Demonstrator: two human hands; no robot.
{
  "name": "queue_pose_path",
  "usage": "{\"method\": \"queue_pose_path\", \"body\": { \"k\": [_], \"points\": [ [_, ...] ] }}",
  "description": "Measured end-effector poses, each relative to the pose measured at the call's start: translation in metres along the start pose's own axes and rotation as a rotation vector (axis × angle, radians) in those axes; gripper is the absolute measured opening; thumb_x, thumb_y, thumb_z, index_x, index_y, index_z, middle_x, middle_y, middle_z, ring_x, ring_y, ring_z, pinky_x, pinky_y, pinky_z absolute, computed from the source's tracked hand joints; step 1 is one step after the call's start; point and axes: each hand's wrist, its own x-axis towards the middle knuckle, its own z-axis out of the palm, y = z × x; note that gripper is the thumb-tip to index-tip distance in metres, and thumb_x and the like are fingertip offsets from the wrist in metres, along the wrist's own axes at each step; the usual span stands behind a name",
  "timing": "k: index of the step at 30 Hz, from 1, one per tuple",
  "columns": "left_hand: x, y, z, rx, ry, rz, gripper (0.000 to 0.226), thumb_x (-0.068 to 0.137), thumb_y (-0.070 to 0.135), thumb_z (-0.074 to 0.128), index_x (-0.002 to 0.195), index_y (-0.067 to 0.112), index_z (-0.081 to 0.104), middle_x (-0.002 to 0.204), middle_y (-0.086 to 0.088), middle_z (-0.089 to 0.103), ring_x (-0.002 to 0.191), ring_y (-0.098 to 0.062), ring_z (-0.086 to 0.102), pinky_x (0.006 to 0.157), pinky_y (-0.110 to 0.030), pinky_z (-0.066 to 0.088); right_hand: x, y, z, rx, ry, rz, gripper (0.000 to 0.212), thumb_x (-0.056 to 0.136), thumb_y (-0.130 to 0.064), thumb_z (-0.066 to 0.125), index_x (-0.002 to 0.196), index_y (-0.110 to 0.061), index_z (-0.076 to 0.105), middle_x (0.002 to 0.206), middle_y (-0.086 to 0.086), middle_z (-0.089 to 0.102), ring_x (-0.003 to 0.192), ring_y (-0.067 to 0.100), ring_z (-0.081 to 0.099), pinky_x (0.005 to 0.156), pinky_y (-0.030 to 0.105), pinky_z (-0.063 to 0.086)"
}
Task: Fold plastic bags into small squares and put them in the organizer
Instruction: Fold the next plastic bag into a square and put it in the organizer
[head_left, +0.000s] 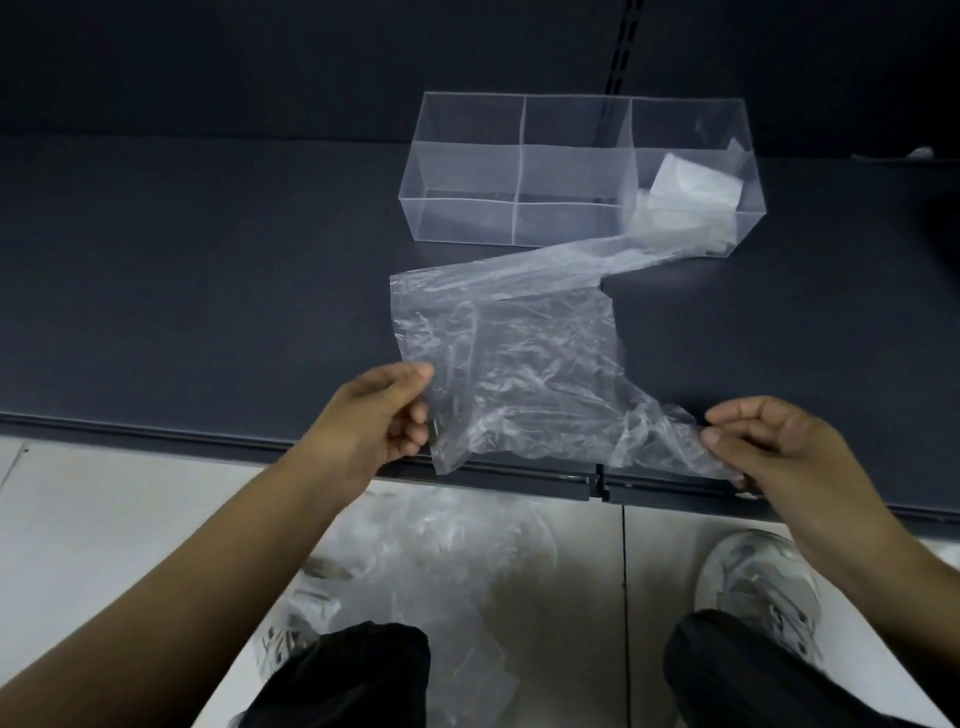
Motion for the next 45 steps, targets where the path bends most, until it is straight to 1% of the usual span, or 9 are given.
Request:
{"method": "queue_pose_path", "body": {
  "k": [6, 16, 22, 27, 30, 34, 38, 41, 45],
  "points": [
    [-0.002, -0.003, -0.008, 0.447, -0.143, -0.105, 0.027, 0.078, 0.031, 0.077, 0.055, 0.022, 0.065, 0.048, 0.003, 0.041, 0.038, -0.007, 0.031, 0.036, -0.016, 0.025, 0.01, 0.001, -0.011, -0.084, 0.092, -0.062, 0.014, 0.082, -0.009, 0.072, 0.088, -0.02, 0.066, 0.072, 0.001, 0.07, 0.057, 0.006, 0.062, 0.055, 0.012, 0.05],
    [-0.014, -0.01, 0.003, -0.006, 0.075, 0.048, 0.032, 0.086, 0.04, 0.061, 0.09, 0.008, 0.064, 0.078, 0.002, 0.075, 0.074, -0.024, 0.073, 0.058, -0.023, 0.058, 0.021, 0.003, -0.034, -0.207, 0.154, -0.102, 0.013, 0.082, -0.012, 0.074, 0.082, -0.021, 0.065, 0.062, -0.006, 0.066, 0.051, -0.001, 0.055, 0.051, 0.008, 0.044],
    [-0.022, -0.038, 0.006, 0.283, 0.089, 0.152, 0.025, 0.082, 0.021, 0.073, 0.096, 0.003, 0.063, 0.052, -0.004, 0.061, 0.042, -0.012, 0.055, 0.04, -0.018, 0.041, 0.009, 0.01, -0.034, -0.472, 0.257, -0.188, 0.01, 0.089, -0.018, 0.064, 0.083, -0.025, 0.06, 0.073, -0.01, 0.066, 0.068, -0.003, 0.06, 0.059, 0.003, 0.041],
    [-0.027, -0.057, 0.008, 0.471, 0.181, 0.286, 0.024, 0.081, 0.026, 0.076, 0.091, 0.02, 0.055, 0.048, -0.001, 0.059, 0.035, -0.007, 0.045, 0.037, -0.018, 0.037, 0.001, 0.015, -0.027, -0.752, 0.36, -0.316, 0.008, 0.093, -0.021, 0.058, 0.098, -0.015, 0.057, 0.07, 0.003, 0.068, 0.06, 0.026, 0.062, 0.06, 0.035, 0.05],
    [-0.027, -0.055, 0.003, 0.595, 0.254, 0.315, 0.035, 0.076, 0.033, 0.079, 0.094, 0.022, 0.051, 0.05, 0.001, 0.061, 0.036, -0.006, 0.047, 0.038, -0.017, 0.036, 0.0, 0.015, -0.026, -0.878, 0.405, -0.299, 0.016, 0.093, -0.021, 0.058, 0.103, -0.008, 0.057, 0.06, 0.01, 0.062, 0.052, 0.032, 0.058, 0.053, 0.038, 0.048],
    [-0.033, -0.047, -0.005, 0.873, 0.487, 0.517, 0.039, 0.079, 0.04, 0.072, 0.099, 0.021, 0.046, 0.045, 0.004, 0.048, 0.044, -0.007, 0.051, 0.041, -0.018, 0.03, 0.009, -0.006, -0.015, -0.905, 0.496, -0.354, 0.029, 0.082, -0.004, 0.067, 0.11, -0.005, 0.06, 0.098, 0.021, 0.057, 0.093, 0.042, 0.054, 0.08, 0.047, 0.044],
    [-0.023, -0.034, 0.014, 1.058, 0.397, 1.006, 0.018, 0.096, 0.024, 0.049, 0.101, 0.01, 0.059, 0.087, -0.001, 0.06, 0.081, -0.017, 0.055, 0.073, -0.022, 0.042, 0.016, -0.048, 0.062, -0.779, 0.141, -0.714, 0.037, 0.086, -0.005, 0.058, 0.123, -0.006, 0.058, 0.132, 0.017, 0.051, 0.125, 0.033, 0.044, 0.109, 0.035, 0.028],
    [-0.002, -0.034, 0.029, 1.308, 0.181, 0.946, 0.048, 0.099, 0.025, 0.03, 0.137, 0.001, 0.047, 0.142, -0.02, 0.046, 0.136, -0.033, 0.039, 0.116, -0.04, 0.024, 0.01, -0.057, 0.133, -0.768, -0.277, -0.775, 0.048, 0.099, -0.018, 0.044, 0.145, -0.007, 0.037, 0.154, 0.011, 0.031, 0.143, 0.023, 0.024, 0.119, 0.03, 0.012],
    [0.016, -0.044, 0.019, 1.569, 0.175, 0.81, 0.074, 0.093, 0.053, 0.002, 0.151, 0.008, 0.009, 0.159, -0.01, 0.006, 0.148, -0.021, 0.003, 0.12, -0.04, 0.001, 0.03, -0.034, 0.155, -0.98, -0.315, -0.7, 0.061, 0.102, -0.042, 0.03, 0.153, -0.014, 0.012, 0.162, 0.004, 0.008, 0.149, 0.015, 0.002, 0.12, 0.035, -0.001]
  ]
}}
